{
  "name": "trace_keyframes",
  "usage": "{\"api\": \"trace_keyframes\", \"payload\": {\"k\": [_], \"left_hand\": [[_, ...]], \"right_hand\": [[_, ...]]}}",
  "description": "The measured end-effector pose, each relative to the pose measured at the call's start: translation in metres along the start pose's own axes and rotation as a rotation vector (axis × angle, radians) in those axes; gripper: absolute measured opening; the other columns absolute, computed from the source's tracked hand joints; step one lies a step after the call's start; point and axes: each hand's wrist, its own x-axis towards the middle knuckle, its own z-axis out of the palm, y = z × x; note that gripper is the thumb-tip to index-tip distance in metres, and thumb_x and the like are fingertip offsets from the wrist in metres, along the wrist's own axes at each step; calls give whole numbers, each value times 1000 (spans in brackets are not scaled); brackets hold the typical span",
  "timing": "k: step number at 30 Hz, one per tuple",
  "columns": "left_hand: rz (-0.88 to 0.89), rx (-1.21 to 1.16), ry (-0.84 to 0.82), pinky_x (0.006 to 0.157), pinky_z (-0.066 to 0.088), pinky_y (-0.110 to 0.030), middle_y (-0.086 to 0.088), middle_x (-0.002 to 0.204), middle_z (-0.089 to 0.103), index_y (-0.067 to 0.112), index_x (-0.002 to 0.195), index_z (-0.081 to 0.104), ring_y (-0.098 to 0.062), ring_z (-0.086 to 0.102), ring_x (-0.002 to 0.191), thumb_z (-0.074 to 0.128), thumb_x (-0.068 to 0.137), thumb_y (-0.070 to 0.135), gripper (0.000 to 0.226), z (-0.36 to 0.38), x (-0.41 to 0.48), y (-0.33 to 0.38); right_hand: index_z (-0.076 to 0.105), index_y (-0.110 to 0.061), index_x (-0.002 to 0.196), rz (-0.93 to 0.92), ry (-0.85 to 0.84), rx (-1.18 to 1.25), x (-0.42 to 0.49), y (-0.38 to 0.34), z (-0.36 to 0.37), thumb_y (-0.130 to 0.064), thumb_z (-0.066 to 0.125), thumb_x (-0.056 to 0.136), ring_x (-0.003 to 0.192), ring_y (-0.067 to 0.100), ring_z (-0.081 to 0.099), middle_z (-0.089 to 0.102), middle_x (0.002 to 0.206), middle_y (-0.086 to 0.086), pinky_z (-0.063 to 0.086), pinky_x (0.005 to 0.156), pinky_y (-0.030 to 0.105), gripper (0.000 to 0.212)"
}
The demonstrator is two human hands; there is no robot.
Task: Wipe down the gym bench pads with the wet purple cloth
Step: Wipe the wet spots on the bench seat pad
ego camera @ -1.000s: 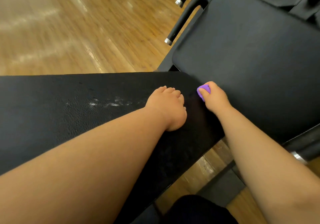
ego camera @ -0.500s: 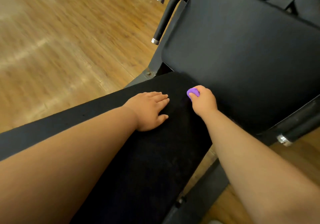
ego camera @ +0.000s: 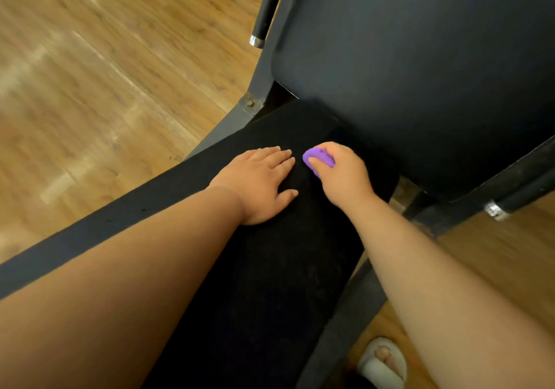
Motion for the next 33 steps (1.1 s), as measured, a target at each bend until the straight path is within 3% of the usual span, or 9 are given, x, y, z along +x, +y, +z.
{"api": "trace_keyframes", "payload": {"k": [3, 8, 13, 15, 21, 27, 29, 32, 33], "left_hand": [[6, 6, -2, 120, 3, -33, 3, 163, 5, 21, 155, 7, -14, 1, 150, 26, 99, 55, 68, 0, 1, 0], [-3, 13, -7, 121, 3, -32, 4, 163, 3, 20, 155, 7, -13, 0, 149, 25, 100, 54, 67, 1, 1, 0], [7, 2, -9, 121, 3, -32, 2, 163, 5, 19, 155, 8, -14, 1, 150, 27, 100, 53, 68, 1, 1, -1], [15, -13, -10, 122, 4, -33, 1, 163, 6, 18, 155, 8, -14, 2, 150, 28, 100, 52, 68, 0, 1, -2], [48, -172, -112, 119, 5, -30, 4, 163, 10, 20, 155, 15, -13, 4, 149, 38, 102, 38, 60, -16, -7, -8], [111, 3, -104, 121, 7, -33, 3, 163, 9, 19, 155, 12, -14, 4, 149, 32, 103, 43, 61, -20, -23, -31], [116, 1, -96, 121, 4, -30, 4, 163, 8, 19, 155, 12, -13, 2, 149, 31, 103, 43, 61, -18, -29, -39], [126, -26, -89, 121, 3, -31, 6, 163, 5, 21, 155, 10, -11, 0, 149, 31, 102, 44, 61, -13, -32, -42], [127, -32, -81, 121, 3, -32, 6, 163, 6, 21, 155, 11, -11, 0, 149, 31, 102, 43, 61, -11, -31, -43]], "right_hand": [[64, -17, 117, -80, -45, 1, -11, -2, -6, -26, 58, 95, 96, 11, 50, 56, 108, -2, 35, 81, 21, 25], [61, -12, 124, 178, 65, 16, 23, -3, -4, -22, 52, 97, 112, 26, 56, 59, 125, 10, 36, 83, 23, 30], [66, -20, 117, -18, -46, 47, -25, -12, -6, -27, 57, 95, 97, 7, 51, 56, 108, -7, 33, 80, 17, 24], [66, -21, 117, -49, -69, 22, -31, -11, -8, -28, 58, 95, 98, 8, 52, 58, 112, -5, 34, 81, 18, 24], [63, -10, 125, 196, 67, 69, -7, -33, -6, -20, 56, 97, 115, 25, 54, 52, 131, 9, 35, 86, 21, 30], [72, -22, 111, 11, -29, 121, -64, -52, -4, -22, 63, 92, 97, 7, 51, 56, 105, -6, 32, 77, 8, 21], [73, -18, 109, 32, -36, 91, -61, -47, -11, -19, 64, 91, 97, 10, 51, 58, 103, -4, 32, 79, 12, 20], [72, -2, 101, 230, 56, 119, -37, -36, -15, -12, 61, 89, 99, 30, 62, 68, 105, 17, 48, 83, 31, 20], [73, -2, 101, 272, 78, 147, -37, -38, -13, -12, 61, 89, 97, 29, 63, 69, 106, 16, 49, 81, 31, 20]]}}
